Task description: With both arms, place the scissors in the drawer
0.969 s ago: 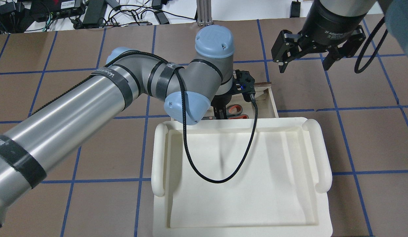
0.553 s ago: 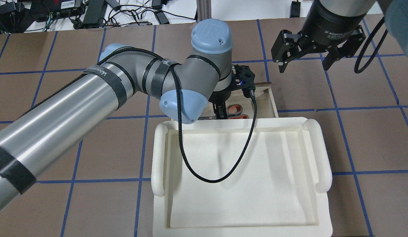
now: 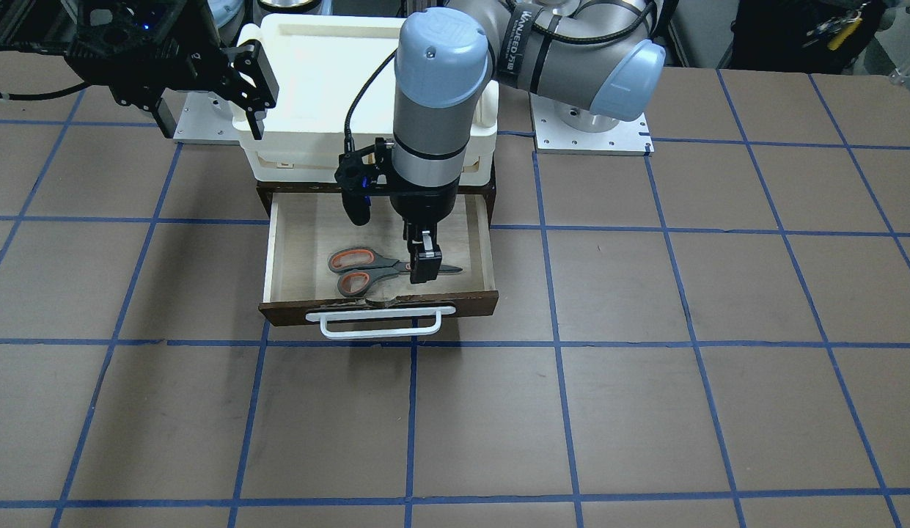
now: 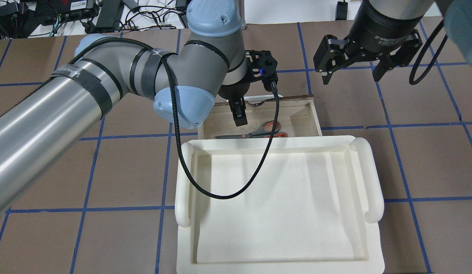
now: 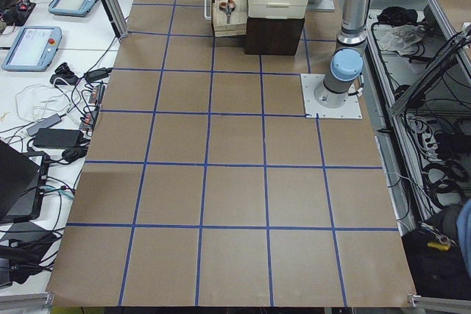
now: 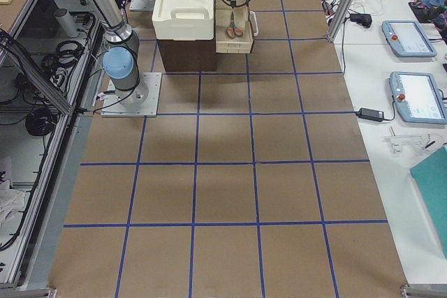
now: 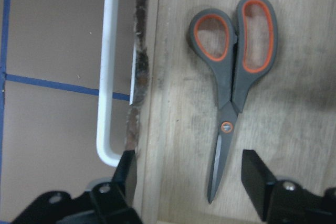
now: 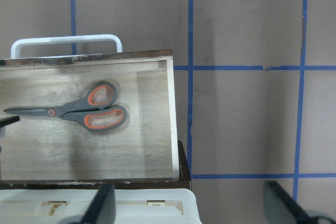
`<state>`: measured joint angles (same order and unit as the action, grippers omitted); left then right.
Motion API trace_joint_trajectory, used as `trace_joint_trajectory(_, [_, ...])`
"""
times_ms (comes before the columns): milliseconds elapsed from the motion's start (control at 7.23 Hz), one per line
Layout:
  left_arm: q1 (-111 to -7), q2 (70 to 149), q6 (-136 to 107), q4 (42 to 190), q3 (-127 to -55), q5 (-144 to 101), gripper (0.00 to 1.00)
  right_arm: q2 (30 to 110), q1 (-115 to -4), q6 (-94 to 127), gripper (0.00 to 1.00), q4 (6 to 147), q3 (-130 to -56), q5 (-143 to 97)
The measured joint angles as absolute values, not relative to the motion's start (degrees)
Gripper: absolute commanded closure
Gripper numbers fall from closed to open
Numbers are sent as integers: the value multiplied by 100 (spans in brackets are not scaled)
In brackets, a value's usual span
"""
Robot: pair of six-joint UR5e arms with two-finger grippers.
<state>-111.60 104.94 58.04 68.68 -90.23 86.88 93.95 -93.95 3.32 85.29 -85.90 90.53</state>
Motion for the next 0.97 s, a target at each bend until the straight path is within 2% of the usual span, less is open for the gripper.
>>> trace_joint_trajectory(277, [-10561,10194,5829,7132,-8980,8685,25,9383,-9395,326,0,8528,-8593,9047])
trace_joint_trajectory(553, [-9916,9846,5383,7412,-8948,8699,20,9379,-9396,325,0,8529,-8590,9048])
trace_joint_trajectory(969, [-9605,9399,3062,7890,-8907,8729,4,9378,-9396,325,0,8526,-8588,9052])
